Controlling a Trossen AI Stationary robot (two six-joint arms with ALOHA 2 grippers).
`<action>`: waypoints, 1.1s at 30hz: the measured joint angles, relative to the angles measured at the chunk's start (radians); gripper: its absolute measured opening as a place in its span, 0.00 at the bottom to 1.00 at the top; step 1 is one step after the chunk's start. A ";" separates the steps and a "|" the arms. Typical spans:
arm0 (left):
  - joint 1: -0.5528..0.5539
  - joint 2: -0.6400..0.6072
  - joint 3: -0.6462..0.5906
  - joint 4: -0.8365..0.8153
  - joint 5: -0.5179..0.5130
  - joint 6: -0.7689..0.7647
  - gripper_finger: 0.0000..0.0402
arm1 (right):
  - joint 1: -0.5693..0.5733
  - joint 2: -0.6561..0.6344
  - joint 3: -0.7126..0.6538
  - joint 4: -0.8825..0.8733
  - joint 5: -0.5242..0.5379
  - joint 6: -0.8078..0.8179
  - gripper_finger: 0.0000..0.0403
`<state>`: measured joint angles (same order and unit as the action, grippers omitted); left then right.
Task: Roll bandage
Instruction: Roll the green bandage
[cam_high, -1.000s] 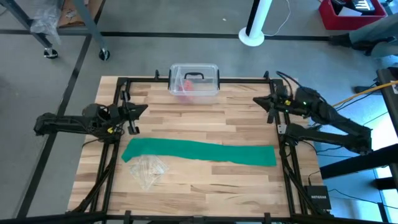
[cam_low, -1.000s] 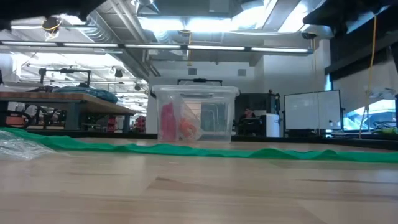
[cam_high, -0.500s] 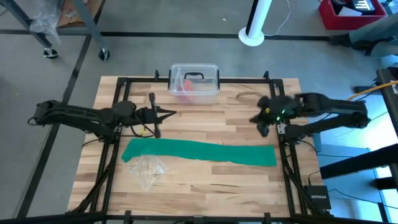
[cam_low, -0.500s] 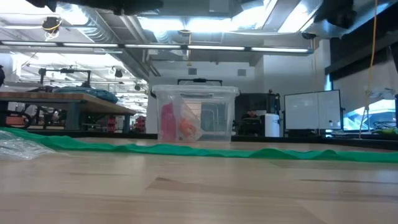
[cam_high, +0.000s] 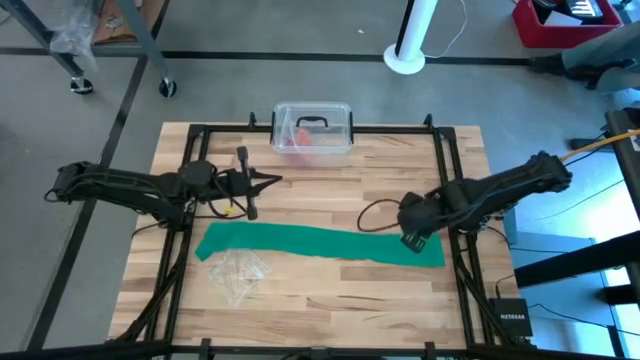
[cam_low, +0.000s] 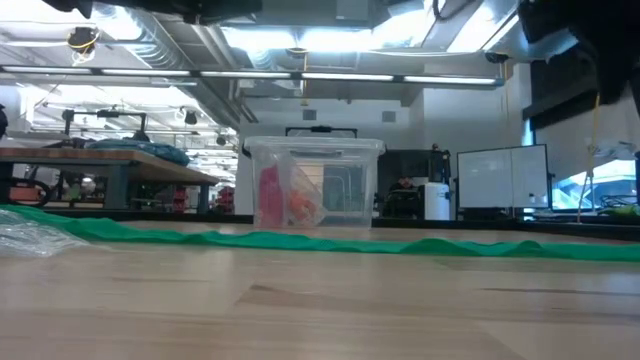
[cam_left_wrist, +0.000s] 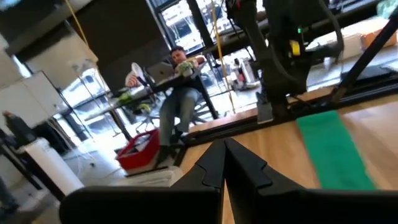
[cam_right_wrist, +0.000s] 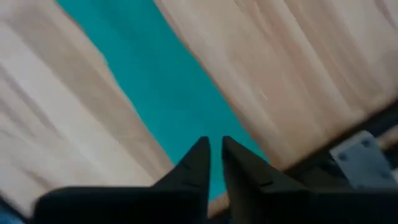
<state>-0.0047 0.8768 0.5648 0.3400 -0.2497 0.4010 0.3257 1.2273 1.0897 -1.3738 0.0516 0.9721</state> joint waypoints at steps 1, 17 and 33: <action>0.000 -0.001 0.000 -0.002 0.000 -0.008 0.00 | 0.012 0.017 -0.005 -0.010 0.007 0.008 0.19; -0.004 0.000 0.000 -0.014 0.000 0.018 0.00 | 0.310 0.054 -0.314 0.252 -0.178 0.152 0.58; -0.004 0.000 0.000 -0.016 0.000 0.005 0.00 | 0.646 0.118 -0.320 0.289 -0.113 0.370 0.42</action>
<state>-0.0090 0.8768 0.5648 0.3237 -0.2501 0.4057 0.9715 1.3457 0.7696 -1.0845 -0.0615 1.3419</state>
